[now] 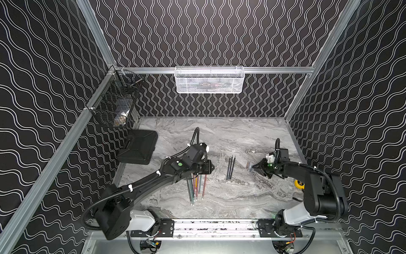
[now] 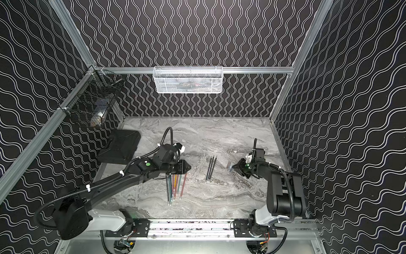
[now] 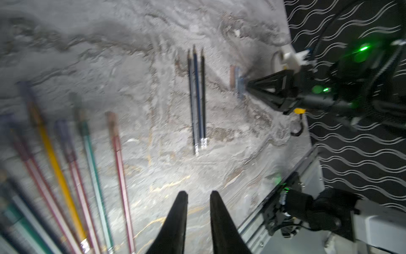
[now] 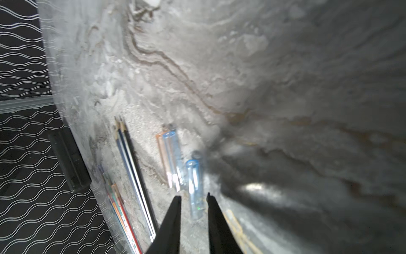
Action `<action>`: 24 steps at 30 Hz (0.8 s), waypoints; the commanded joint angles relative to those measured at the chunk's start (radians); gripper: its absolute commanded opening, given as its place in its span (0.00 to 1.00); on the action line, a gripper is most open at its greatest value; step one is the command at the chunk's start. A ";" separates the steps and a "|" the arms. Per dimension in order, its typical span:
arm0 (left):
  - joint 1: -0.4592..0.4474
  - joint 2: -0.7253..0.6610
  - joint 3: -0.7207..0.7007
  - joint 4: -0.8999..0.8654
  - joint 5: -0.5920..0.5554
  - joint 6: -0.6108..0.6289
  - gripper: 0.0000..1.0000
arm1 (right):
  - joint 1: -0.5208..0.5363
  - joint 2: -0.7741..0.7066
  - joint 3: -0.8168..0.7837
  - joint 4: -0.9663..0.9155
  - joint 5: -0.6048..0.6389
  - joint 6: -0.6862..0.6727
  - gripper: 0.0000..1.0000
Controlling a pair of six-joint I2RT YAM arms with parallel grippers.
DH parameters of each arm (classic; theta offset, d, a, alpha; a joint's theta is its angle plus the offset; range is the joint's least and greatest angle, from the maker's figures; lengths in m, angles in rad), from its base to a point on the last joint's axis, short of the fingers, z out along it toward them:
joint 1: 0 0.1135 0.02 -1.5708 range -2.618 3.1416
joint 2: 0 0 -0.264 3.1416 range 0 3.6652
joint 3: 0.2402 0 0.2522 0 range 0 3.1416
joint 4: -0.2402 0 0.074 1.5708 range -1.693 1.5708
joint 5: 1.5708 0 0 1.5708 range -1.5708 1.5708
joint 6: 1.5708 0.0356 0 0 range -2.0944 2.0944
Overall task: Remove the protective cover of the pencils
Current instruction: Place the protective sleeve at the center of the board, then pick up the pencil from the center of the board.
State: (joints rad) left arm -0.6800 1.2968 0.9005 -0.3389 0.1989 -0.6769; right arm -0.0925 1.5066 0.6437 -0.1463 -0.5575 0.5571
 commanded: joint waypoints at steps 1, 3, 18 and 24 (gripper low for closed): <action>0.005 -0.058 -0.064 -0.089 -0.058 0.061 0.23 | 0.000 -0.069 -0.002 -0.011 -0.013 -0.008 0.23; 0.006 -0.088 -0.102 -0.111 -0.075 0.068 0.23 | 0.001 -0.129 -0.001 -0.046 -0.010 -0.008 0.23; 0.006 -0.234 -0.244 -0.107 -0.040 0.045 0.24 | 0.045 -0.472 -0.133 -0.261 0.113 0.026 0.23; 0.006 -0.183 -0.282 -0.043 0.023 0.045 0.26 | 0.045 -0.435 -0.164 -0.203 0.087 0.047 0.23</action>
State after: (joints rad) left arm -0.6750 1.1034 0.6342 -0.4335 0.1802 -0.6308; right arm -0.0483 1.0599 0.4877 -0.3809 -0.4572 0.5873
